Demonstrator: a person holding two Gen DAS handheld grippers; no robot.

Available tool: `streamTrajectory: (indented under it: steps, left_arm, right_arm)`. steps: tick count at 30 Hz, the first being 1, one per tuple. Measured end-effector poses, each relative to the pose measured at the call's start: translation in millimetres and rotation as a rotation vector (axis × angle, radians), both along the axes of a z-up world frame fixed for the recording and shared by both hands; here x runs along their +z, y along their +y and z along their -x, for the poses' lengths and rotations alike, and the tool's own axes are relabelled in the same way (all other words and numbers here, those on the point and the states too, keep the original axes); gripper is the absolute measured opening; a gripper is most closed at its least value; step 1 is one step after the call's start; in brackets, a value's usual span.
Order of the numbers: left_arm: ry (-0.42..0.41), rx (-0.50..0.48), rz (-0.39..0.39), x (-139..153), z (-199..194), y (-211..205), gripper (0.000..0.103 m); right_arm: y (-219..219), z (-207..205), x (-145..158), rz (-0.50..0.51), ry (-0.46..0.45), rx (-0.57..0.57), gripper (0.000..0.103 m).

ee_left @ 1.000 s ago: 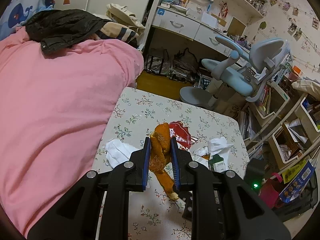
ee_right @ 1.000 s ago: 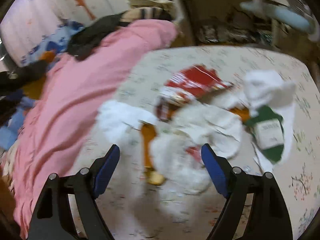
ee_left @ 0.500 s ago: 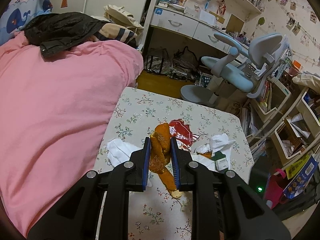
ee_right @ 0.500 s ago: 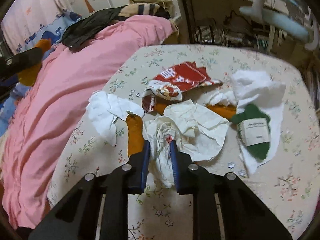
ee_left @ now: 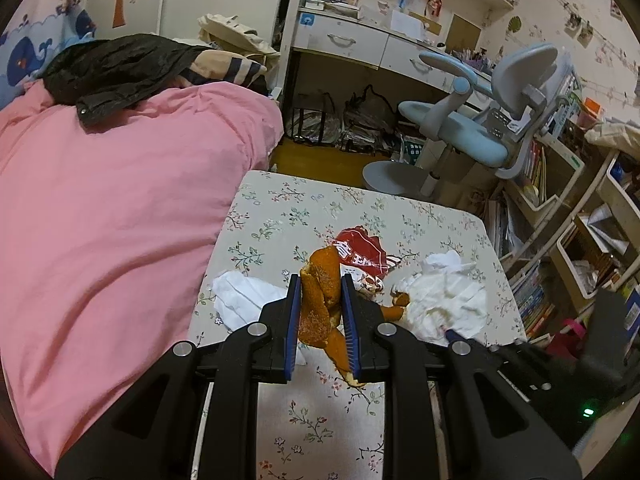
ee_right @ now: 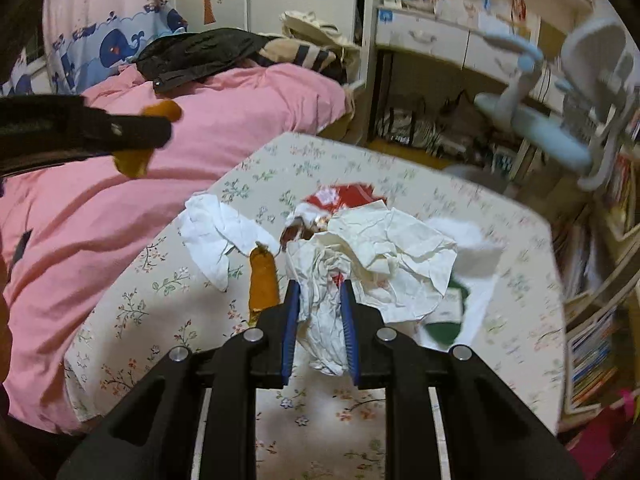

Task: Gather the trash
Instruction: 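Lift the held peel and tissue up from the table with both tools, then carry peel and tissue over the yellow bin and open both tools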

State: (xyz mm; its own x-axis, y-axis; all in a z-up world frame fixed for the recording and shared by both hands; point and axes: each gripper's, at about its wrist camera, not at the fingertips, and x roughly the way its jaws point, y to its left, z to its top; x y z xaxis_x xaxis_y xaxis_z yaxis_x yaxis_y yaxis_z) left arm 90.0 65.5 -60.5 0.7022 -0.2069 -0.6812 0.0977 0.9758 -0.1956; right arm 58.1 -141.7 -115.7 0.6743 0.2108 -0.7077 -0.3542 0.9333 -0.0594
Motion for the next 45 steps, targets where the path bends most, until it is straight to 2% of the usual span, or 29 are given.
streamTrajectory:
  steps: [18, 38, 41, 45]
  left_arm:
    - [-0.002, -0.024, -0.039, -2, 1, -11, 0.018]
    - [-0.002, -0.026, -0.048, -3, 0, -13, 0.018]
    - [-0.005, -0.024, -0.054, -3, 1, -13, 0.018]
    - [-0.009, -0.008, -0.065, -5, 7, -14, 0.018]
  right_arm:
    - [3, 19, 21, 0.104, -0.11, 0.027, 0.021]
    - [7, 26, 25, 0.115, -0.121, 0.04, 0.021]
    - [6, 28, 25, 0.095, -0.111, 0.052, 0.021]
    - [-6, 36, 28, -0.05, -0.033, 0.091, 0.021]
